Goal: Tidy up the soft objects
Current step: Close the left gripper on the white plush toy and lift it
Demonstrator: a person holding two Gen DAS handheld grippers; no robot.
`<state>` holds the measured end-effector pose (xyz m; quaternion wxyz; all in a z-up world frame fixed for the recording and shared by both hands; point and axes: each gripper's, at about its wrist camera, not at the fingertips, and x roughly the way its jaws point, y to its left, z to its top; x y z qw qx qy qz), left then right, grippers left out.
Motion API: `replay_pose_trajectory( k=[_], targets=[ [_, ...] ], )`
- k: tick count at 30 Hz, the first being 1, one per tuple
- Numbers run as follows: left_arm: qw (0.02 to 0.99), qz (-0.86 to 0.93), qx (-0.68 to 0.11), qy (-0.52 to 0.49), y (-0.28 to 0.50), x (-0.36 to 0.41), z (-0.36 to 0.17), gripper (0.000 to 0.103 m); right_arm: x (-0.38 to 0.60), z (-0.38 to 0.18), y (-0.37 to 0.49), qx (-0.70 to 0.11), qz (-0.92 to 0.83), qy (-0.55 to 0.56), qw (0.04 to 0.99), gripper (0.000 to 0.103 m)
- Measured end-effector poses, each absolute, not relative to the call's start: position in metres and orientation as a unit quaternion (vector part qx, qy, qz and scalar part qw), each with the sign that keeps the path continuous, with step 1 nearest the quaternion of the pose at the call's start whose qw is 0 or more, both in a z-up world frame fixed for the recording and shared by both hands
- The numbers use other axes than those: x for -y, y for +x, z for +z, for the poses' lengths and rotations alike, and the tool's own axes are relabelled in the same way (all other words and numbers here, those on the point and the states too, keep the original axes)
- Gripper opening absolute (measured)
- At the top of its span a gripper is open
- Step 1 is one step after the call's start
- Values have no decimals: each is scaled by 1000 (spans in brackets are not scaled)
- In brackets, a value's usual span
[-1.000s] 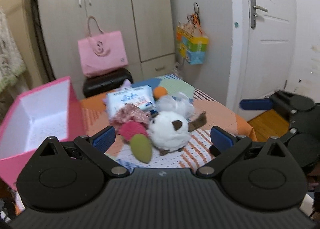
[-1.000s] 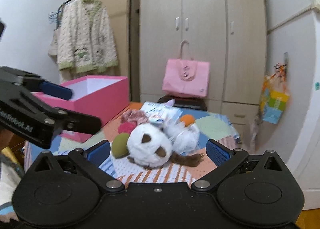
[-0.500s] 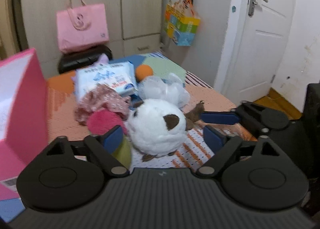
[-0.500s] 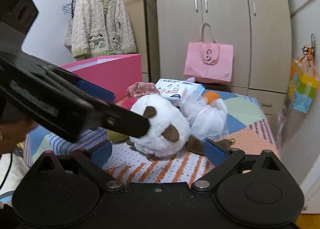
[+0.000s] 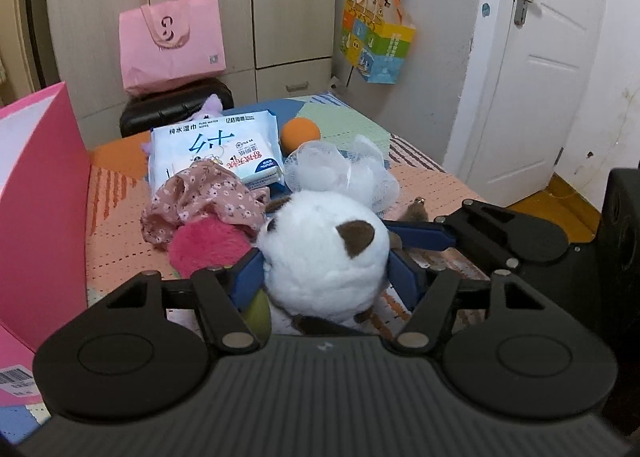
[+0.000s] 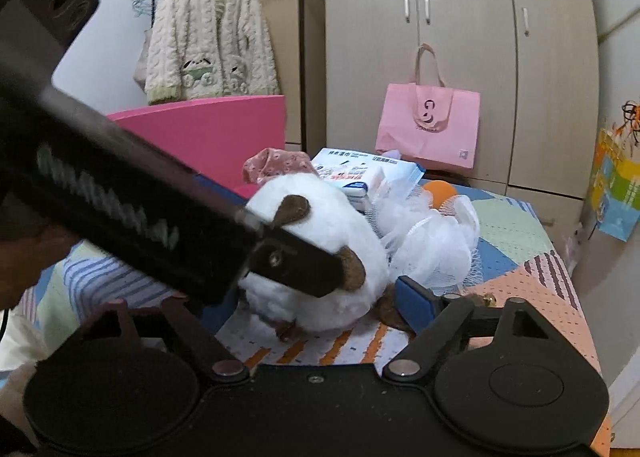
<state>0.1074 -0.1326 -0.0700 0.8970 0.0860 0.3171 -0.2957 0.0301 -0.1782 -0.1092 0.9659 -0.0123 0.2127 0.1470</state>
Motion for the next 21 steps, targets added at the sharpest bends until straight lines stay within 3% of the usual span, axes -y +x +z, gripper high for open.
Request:
replay_pose_trajectory(
  k=[4,6,21],
  targets=[
    [905,-283,-299,106,99,141,-72,65,180,-110,29,-207,142,-7,968,83],
    [909,-283,-285,114,91,146,-72,65,178,-110,24,-194,144,-8,970,74],
    [907,-293,-282,111,74,147,-62,64,176,-106,16,-198,123,4,972,72]
  ],
)
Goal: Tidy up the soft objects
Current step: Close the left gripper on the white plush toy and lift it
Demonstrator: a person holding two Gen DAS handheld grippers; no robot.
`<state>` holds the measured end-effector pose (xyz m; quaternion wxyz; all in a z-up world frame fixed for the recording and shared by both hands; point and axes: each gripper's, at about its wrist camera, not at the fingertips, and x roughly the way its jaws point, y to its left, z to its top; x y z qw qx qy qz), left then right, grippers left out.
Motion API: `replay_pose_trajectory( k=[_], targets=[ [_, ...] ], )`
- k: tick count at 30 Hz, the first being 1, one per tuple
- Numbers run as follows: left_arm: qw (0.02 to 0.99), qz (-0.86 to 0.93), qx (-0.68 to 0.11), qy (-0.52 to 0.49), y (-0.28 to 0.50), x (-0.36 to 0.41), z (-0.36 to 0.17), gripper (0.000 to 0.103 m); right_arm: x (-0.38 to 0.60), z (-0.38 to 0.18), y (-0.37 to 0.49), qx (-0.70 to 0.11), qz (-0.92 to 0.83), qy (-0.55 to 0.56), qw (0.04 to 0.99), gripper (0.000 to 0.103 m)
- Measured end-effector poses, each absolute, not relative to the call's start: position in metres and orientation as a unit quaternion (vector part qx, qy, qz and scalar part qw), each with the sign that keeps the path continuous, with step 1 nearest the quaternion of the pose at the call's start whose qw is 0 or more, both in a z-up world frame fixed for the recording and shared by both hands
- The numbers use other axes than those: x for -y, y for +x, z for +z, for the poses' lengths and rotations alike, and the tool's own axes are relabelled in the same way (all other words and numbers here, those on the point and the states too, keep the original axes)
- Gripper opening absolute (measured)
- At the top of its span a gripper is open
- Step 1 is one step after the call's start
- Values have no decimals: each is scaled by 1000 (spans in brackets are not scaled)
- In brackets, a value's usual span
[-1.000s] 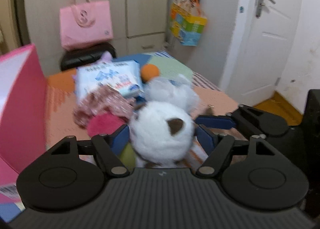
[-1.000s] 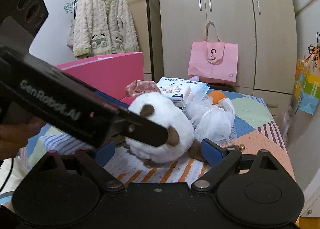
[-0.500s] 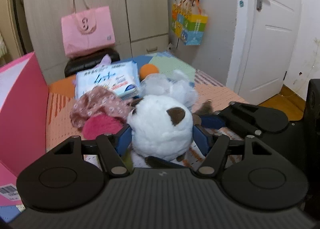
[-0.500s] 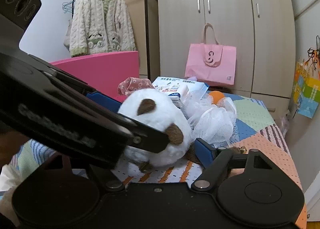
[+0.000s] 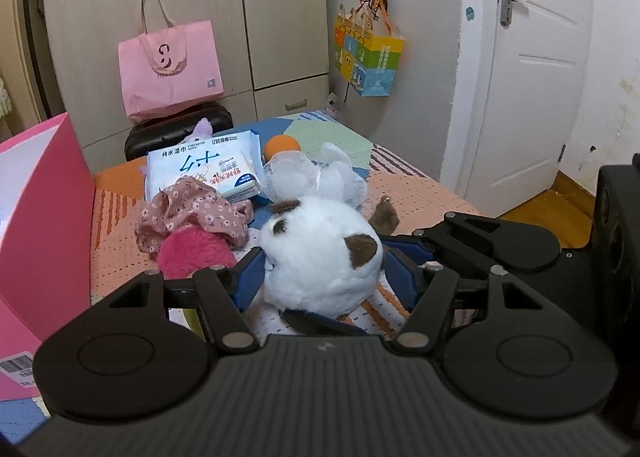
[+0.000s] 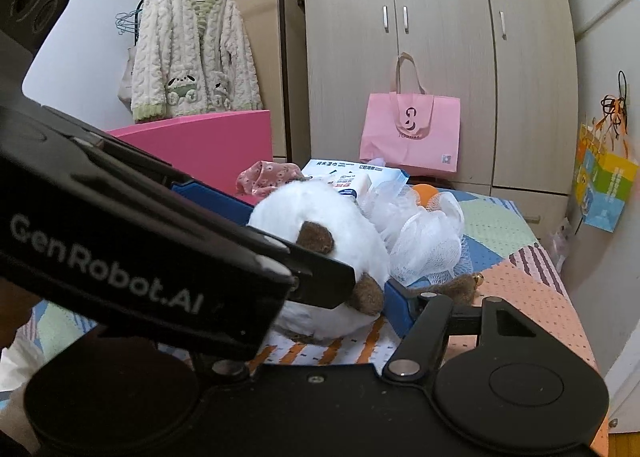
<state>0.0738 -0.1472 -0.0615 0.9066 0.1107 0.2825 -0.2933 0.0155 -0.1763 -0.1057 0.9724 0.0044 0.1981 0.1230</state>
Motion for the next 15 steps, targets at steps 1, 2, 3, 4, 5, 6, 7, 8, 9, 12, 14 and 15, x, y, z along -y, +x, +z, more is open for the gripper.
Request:
replay_pose_trajectory(
  k=[1,2,3,4,5,6,7,8,9,12,14,15],
  targets=[
    [906,-296,-280,113,72,147,-60,64,176,-104,14,-198,123,7,972,72],
    [906,-298,-278,115,69,146,-58,64,176,-102,12,-197,122,8,973,72],
    [906,-299,-276,116,67,146,-56,64,176,-100,10,-196,122,8,973,72],
    [906,-300,-275,118,64,145,-54,64,176,-98,7,-195,121,7,973,72],
    [906,-299,-274,120,61,145,-52,64,174,-96,4,-194,119,5,974,72],
    [907,-295,-275,124,58,145,-50,64,173,-93,2,-193,119,3,974,72],
    [907,-288,-277,129,56,145,-48,64,172,-91,-1,-192,120,1,974,72],
    [908,-284,-278,131,53,145,-46,64,170,-88,-4,-191,122,-1,974,72],
    [909,-284,-276,131,50,144,-44,64,168,-86,-7,-191,123,-3,974,72],
    [908,-288,-278,123,44,138,-36,64,161,-77,-12,-199,118,-8,973,72],
    [909,-290,-275,117,39,133,-30,64,161,-70,-14,-207,122,6,971,72],
    [910,-290,-272,117,37,131,-27,64,162,-67,-16,-207,125,12,970,72]
  ],
)
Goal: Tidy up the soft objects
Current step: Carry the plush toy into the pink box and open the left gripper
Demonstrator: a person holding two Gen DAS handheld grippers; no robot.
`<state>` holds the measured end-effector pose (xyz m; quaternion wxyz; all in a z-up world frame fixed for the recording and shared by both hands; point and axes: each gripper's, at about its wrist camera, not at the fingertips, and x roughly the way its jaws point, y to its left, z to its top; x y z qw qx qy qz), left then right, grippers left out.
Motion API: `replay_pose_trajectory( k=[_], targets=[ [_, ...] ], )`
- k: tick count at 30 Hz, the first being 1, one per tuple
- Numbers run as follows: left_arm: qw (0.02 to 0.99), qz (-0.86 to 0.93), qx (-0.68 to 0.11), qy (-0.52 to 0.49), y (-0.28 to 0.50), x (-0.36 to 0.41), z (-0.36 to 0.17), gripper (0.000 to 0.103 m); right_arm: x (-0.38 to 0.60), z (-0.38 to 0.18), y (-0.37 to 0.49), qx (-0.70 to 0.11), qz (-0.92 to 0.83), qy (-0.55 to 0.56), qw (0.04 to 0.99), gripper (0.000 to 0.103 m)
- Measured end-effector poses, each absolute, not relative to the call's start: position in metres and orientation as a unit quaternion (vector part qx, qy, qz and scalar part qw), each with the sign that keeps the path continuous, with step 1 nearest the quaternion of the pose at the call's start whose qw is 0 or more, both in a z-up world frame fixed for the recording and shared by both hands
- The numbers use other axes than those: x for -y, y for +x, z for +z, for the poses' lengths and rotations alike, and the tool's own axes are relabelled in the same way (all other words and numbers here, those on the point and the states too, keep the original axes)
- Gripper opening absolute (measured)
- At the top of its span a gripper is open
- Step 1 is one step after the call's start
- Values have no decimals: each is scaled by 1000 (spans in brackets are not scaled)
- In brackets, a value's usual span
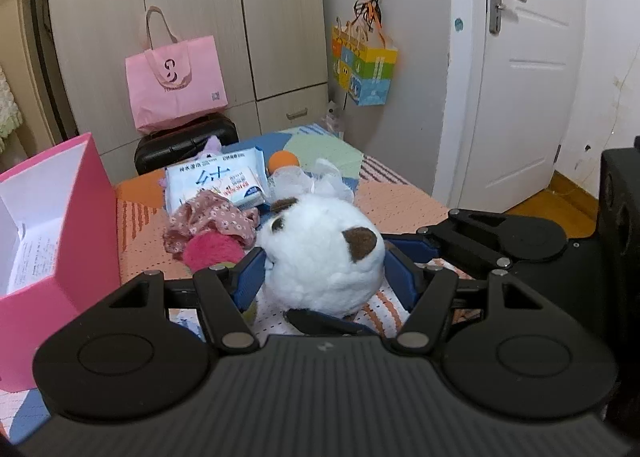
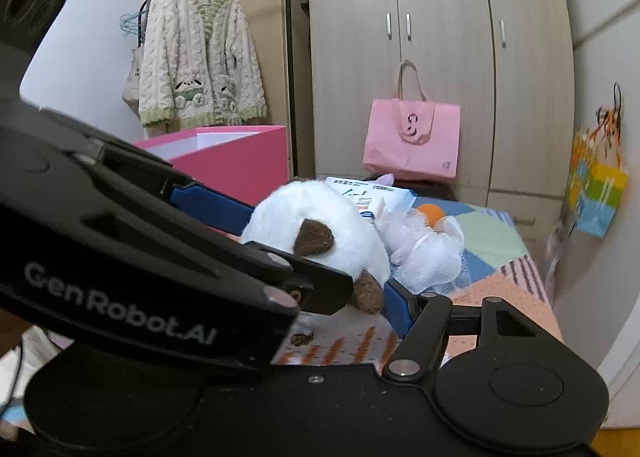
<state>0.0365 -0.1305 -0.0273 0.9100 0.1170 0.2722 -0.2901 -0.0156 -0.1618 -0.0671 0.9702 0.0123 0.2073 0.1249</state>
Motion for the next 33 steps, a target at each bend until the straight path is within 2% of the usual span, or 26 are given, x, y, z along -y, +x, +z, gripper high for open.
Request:
replay_pose_trajectory(
  k=[16,33],
  targets=[
    [908,-309,-275,70,18,57,23,64,119,-10,-16,-253,188,28,948,72],
    [960,-220,-169,41,39,-35,87,64,38,55,45,-152,274,-38,949,73]
  ],
)
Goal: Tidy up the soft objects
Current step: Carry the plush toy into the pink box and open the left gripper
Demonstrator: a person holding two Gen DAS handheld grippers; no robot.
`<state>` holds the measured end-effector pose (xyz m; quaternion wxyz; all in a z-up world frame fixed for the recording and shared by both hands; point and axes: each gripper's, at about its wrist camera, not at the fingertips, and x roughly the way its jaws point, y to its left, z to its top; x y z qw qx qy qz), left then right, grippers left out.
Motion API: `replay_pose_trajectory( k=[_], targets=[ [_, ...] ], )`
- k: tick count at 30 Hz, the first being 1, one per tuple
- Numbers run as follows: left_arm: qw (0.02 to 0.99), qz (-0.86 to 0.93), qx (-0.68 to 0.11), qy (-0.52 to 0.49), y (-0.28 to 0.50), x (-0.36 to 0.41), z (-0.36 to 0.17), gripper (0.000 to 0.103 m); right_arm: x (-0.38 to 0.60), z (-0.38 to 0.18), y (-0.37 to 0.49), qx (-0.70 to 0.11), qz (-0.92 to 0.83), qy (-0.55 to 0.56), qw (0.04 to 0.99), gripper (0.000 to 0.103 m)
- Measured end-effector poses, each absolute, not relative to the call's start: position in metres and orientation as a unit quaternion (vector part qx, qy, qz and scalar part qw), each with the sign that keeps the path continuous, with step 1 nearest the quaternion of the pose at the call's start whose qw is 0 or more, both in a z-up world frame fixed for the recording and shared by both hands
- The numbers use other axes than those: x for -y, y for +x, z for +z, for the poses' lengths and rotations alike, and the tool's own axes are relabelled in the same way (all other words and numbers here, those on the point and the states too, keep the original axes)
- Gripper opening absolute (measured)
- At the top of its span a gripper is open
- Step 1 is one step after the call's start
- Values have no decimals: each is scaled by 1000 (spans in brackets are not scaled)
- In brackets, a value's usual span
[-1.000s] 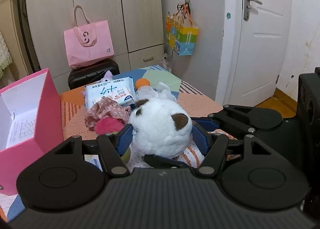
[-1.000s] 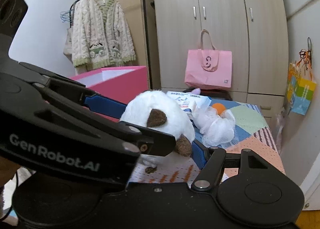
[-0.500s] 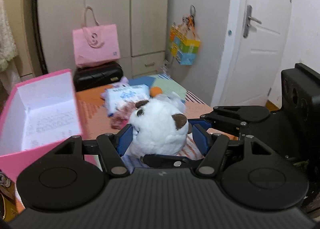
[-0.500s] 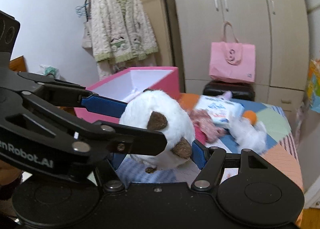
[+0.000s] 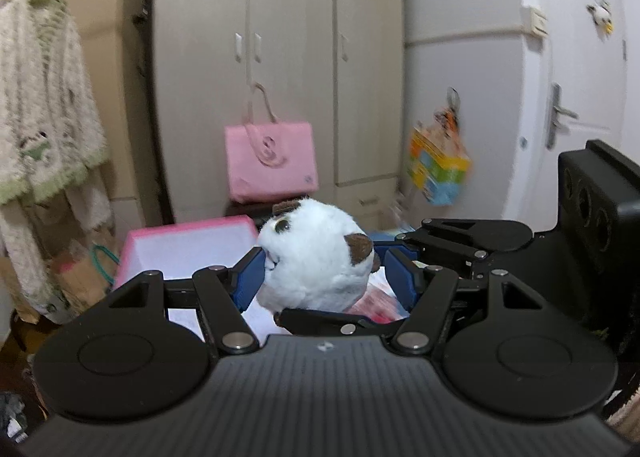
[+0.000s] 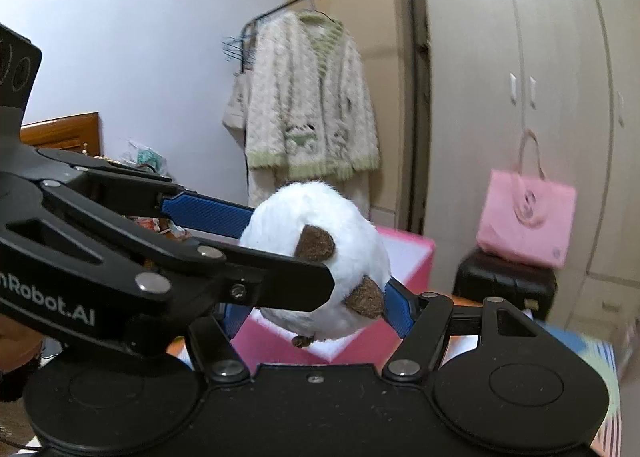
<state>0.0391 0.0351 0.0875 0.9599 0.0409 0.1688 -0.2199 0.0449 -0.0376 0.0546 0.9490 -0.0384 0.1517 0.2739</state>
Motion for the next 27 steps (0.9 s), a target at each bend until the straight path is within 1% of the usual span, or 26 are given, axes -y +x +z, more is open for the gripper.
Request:
replay_pose_trajectory(
  k=[3,6,11,16,27],
  targets=[
    [964,-210,-160,31,57,-50,90,64,31,57,70,-137,301,-37,943,74],
    [962,-205,-178,4,83,-63,85,64,21,53,97,-131,320,-59,936,74],
    [955,-197,-217,-53,129,-86,66,64,5,39,144,-168,342,-93,920,74],
    [934,-202,-278,-101,167,-103,37,64,-11,20,177,-212,348,-157,900,74],
    [909,-179,-358,-116,209,-104,-6,64,-31,-1,221,-306,340,-214,863,73]
  ],
)
